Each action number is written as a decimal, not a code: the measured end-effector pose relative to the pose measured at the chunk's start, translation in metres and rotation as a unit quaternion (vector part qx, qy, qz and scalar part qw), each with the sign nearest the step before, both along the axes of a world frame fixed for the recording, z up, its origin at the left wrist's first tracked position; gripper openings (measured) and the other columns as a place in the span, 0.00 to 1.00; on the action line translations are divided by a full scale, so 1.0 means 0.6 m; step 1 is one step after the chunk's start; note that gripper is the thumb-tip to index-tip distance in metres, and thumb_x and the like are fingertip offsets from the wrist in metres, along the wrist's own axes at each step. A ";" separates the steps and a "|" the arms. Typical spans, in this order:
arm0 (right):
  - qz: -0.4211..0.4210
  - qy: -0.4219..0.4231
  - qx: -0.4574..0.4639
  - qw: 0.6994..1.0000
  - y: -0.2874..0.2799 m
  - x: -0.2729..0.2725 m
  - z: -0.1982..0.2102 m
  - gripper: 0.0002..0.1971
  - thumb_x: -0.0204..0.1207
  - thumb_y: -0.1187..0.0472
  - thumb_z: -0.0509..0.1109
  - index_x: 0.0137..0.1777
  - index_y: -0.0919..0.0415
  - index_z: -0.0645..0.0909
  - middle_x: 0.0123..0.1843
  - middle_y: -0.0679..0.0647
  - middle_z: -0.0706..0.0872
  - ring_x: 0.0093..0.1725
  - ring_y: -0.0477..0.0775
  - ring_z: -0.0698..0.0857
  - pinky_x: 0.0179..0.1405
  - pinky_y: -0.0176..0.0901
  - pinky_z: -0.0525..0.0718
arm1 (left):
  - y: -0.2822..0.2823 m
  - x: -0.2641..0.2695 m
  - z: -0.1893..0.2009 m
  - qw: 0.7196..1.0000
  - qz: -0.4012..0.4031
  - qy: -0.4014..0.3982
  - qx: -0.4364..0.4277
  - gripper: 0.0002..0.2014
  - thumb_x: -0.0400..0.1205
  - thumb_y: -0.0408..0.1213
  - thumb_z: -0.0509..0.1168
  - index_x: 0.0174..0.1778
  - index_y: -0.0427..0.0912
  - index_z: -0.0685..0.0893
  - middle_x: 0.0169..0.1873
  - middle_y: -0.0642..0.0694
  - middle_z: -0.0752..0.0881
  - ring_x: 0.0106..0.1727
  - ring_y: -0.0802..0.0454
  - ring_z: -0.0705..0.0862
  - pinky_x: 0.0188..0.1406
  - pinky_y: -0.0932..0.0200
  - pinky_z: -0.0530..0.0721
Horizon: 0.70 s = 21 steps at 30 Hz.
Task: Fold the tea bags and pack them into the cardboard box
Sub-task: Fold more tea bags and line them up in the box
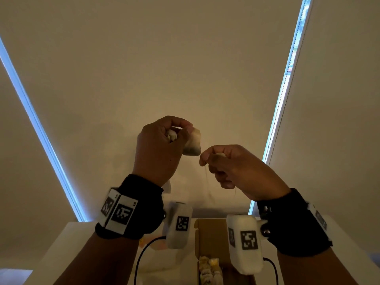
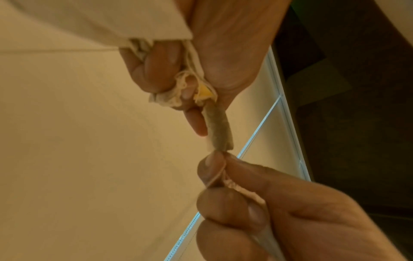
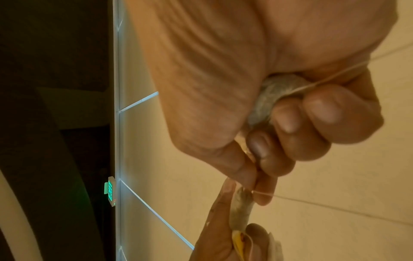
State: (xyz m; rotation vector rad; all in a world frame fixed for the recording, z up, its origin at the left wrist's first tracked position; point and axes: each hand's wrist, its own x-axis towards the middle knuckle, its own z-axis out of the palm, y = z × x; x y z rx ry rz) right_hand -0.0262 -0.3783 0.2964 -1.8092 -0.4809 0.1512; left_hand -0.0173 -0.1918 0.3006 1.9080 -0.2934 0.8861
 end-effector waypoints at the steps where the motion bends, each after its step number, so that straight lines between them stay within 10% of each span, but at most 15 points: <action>1: 0.001 0.005 0.018 1.000 -0.001 -0.003 0.002 0.13 0.86 0.61 0.63 0.44 0.59 0.87 0.26 0.48 0.72 0.25 0.47 0.66 0.27 0.41 0.63 | 0.000 0.001 0.000 1.000 0.007 0.000 0.004 0.04 0.84 0.42 0.71 0.46 0.55 0.90 0.36 0.58 0.91 0.30 0.60 0.84 0.32 0.64 0.81; 13: 0.041 -0.006 0.087 0.995 0.007 -0.029 0.018 0.12 0.87 0.59 0.63 0.45 0.62 0.83 0.26 0.47 0.71 0.24 0.47 0.65 0.25 0.41 0.63 | -0.009 -0.001 -0.006 0.988 0.037 -0.041 0.141 0.07 0.86 0.39 0.70 0.55 0.49 0.92 0.37 0.59 0.90 0.36 0.70 0.85 0.43 0.83 0.75; 18: 0.042 0.000 0.075 0.996 0.005 -0.034 0.010 0.11 0.86 0.58 0.64 0.44 0.57 0.85 0.26 0.48 0.72 0.24 0.47 0.66 0.25 0.41 0.65 | -0.005 0.001 -0.006 0.991 0.044 -0.004 0.128 0.07 0.85 0.42 0.69 0.50 0.48 0.93 0.39 0.57 0.92 0.40 0.62 0.88 0.47 0.67 0.85; 21: 0.064 0.007 0.046 0.997 0.010 -0.035 0.000 0.12 0.86 0.57 0.66 0.42 0.54 0.87 0.27 0.49 0.72 0.25 0.48 0.66 0.26 0.42 0.65 | -0.008 0.002 -0.003 0.999 0.025 0.026 0.038 0.07 0.84 0.41 0.69 0.46 0.49 0.94 0.30 0.63 0.88 0.31 0.66 0.85 0.32 0.69 0.80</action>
